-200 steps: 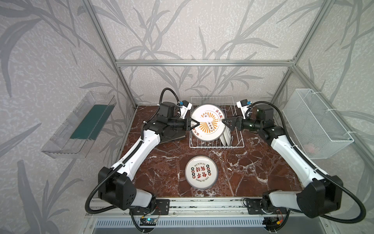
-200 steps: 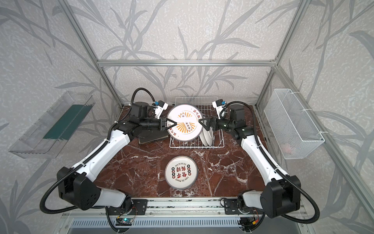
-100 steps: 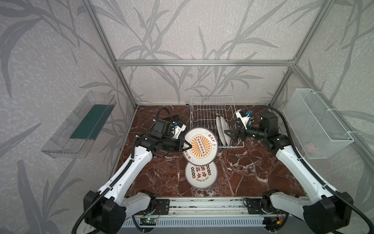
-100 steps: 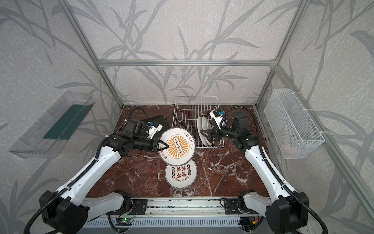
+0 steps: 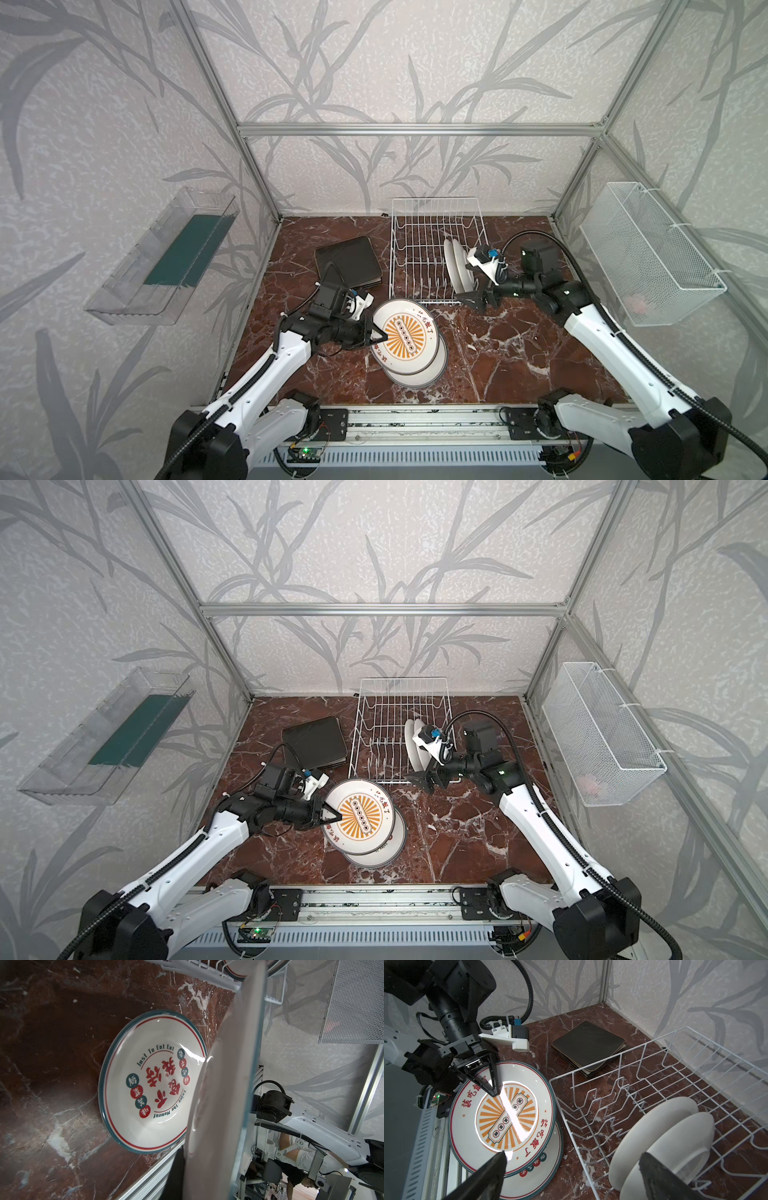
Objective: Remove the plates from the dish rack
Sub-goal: 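Lower the printed plate onto the plate on the table with the left gripper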
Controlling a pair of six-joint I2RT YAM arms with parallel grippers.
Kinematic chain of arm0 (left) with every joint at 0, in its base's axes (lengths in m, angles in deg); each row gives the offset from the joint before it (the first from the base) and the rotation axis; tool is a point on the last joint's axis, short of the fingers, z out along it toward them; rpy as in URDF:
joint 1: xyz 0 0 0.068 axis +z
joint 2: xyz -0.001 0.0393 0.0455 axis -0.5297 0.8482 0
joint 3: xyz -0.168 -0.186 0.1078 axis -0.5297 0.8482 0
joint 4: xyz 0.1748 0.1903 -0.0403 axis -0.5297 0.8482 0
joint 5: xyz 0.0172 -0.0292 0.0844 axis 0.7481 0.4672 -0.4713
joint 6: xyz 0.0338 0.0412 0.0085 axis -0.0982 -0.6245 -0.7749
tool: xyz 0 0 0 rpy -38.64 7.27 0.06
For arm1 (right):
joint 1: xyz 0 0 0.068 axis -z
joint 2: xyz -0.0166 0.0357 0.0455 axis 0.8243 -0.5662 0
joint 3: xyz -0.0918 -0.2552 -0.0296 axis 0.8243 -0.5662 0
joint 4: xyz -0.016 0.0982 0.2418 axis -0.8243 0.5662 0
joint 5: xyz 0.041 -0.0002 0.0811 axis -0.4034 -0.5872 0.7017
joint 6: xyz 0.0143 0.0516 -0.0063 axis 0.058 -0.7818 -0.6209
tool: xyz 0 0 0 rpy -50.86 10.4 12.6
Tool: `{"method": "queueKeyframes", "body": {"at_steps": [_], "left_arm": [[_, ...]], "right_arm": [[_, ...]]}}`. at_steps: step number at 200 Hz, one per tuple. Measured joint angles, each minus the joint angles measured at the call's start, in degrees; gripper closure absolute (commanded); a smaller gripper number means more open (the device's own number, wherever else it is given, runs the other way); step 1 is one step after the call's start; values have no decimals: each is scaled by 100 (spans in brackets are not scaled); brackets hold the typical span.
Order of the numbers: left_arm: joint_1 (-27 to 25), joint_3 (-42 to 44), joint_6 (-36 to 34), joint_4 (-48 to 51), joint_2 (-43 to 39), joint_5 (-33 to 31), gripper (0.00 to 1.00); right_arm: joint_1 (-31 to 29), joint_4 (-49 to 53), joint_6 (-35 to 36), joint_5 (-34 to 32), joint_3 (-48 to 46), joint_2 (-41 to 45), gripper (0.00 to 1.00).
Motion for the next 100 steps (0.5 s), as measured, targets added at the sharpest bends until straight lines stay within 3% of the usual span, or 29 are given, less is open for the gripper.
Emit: {"method": "queueKeyframes", "body": {"at_steps": [100], "left_arm": [[-409, 317, 369, -719, 728, 87, 100]], "right_arm": [[-348, 369, 466, -444, 28, -297, 1]]}}
